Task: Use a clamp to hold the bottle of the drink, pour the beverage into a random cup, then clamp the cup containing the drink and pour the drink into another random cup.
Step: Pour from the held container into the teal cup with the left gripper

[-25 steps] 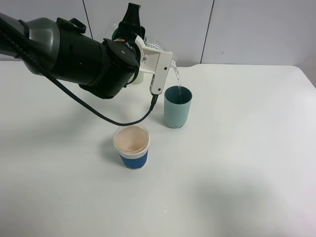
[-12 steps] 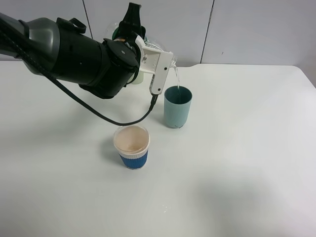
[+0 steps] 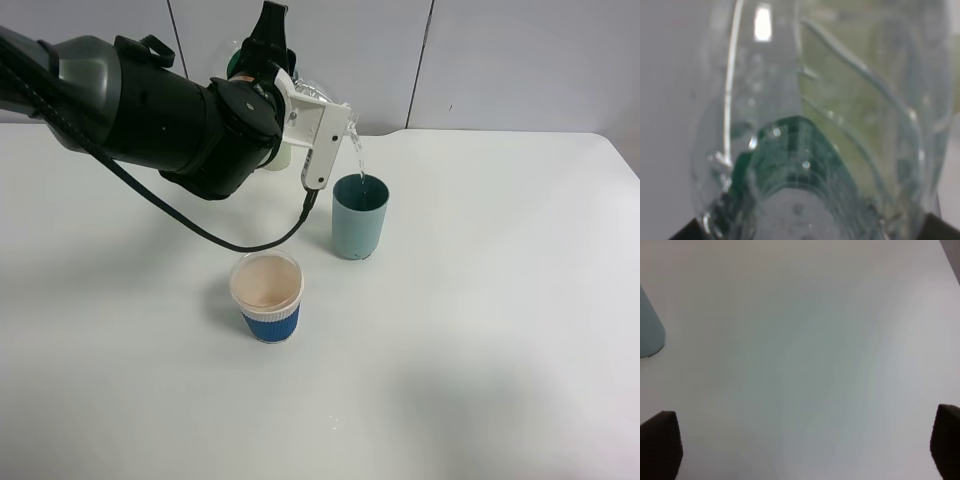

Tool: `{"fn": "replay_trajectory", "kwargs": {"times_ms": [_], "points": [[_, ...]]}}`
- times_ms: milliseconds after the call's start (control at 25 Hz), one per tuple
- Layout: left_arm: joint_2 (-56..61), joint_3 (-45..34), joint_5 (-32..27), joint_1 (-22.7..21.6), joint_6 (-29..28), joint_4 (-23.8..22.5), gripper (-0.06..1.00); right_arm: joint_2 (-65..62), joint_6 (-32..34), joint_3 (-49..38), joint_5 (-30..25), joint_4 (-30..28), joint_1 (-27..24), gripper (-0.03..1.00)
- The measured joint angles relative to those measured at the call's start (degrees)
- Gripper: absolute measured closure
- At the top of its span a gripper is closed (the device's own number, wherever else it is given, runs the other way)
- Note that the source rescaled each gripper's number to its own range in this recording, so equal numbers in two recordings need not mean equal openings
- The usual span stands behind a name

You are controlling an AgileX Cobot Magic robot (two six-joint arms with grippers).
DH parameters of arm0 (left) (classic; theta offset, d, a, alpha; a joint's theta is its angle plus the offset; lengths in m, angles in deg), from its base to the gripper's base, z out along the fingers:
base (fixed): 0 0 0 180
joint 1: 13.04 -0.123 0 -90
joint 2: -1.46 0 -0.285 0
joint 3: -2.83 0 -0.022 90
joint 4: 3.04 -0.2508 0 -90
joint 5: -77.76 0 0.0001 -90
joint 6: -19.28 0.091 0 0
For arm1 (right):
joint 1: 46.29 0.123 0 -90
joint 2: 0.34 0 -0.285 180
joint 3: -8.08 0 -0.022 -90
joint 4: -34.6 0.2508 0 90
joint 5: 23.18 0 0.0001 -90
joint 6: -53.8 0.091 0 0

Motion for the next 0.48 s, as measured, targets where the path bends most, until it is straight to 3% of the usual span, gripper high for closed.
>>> {"fn": "replay_trajectory", "kwargs": {"times_ms": [480], "points": [[0.0,0.0,0.18,0.0,1.78,-0.09,0.91,0.0,0.0,0.0,0.0,0.0,0.0,-0.03]]}}
